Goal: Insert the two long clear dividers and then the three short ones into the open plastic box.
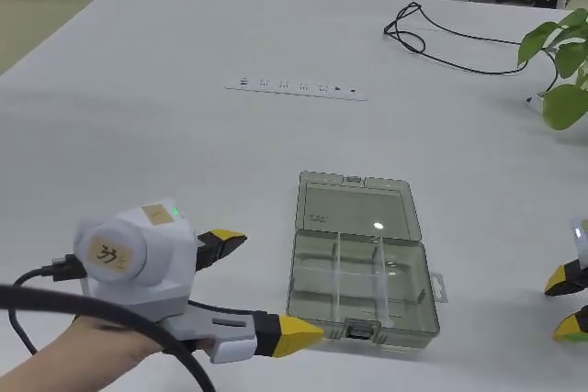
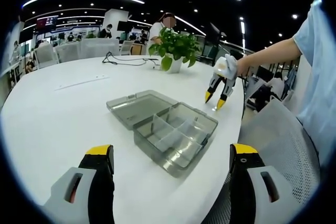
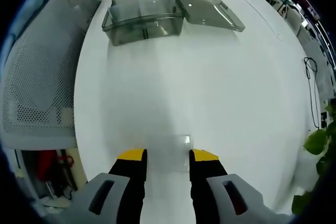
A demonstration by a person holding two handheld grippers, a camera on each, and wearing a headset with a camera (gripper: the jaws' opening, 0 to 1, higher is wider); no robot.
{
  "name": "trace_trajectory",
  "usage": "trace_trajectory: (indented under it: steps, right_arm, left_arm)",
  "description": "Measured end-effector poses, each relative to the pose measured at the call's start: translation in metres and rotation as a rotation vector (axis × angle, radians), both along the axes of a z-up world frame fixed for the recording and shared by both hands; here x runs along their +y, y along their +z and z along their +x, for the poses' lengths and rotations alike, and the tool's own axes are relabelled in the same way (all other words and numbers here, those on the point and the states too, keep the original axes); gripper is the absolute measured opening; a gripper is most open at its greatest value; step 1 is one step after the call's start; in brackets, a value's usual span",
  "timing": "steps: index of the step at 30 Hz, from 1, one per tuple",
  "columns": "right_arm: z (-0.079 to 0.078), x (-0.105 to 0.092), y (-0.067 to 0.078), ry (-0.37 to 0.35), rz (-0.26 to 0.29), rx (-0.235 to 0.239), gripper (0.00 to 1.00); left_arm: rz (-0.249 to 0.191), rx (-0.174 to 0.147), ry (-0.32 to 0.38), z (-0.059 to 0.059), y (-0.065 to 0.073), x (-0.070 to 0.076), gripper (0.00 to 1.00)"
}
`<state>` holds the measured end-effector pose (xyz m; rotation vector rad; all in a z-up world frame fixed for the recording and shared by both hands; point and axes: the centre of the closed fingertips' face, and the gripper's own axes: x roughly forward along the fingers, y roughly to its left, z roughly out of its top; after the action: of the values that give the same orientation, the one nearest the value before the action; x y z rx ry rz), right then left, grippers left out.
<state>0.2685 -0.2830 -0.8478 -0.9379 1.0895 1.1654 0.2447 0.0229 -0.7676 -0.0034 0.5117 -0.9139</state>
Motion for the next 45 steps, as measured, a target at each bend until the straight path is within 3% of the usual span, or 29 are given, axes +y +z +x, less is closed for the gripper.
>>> trace_trajectory:
  steps: [14,22,33,41,45]
  right_arm:
    - [-0.002,0.001,0.001,-0.047,-0.012,0.0,0.32]
    - [0.001,0.012,0.008,-0.093,0.03,-0.016,0.32]
    - [0.009,0.042,0.023,-0.082,0.105,-0.075,0.32]
    - [0.018,0.075,0.044,-0.041,0.178,-0.13,0.32]
    - [0.018,0.099,0.061,0.017,0.213,-0.17,0.32]
  left_arm:
    - [-0.004,-0.001,0.002,-0.002,0.001,0.002,0.93]
    - [-0.012,0.007,0.006,-0.003,0.0,0.002,0.92]
    - [-0.06,0.033,0.053,0.002,0.0,0.003,0.89]
    - [-0.076,0.051,0.077,0.008,0.001,0.002,0.84]
    - [-0.091,0.057,0.085,0.012,0.004,0.001,0.81]
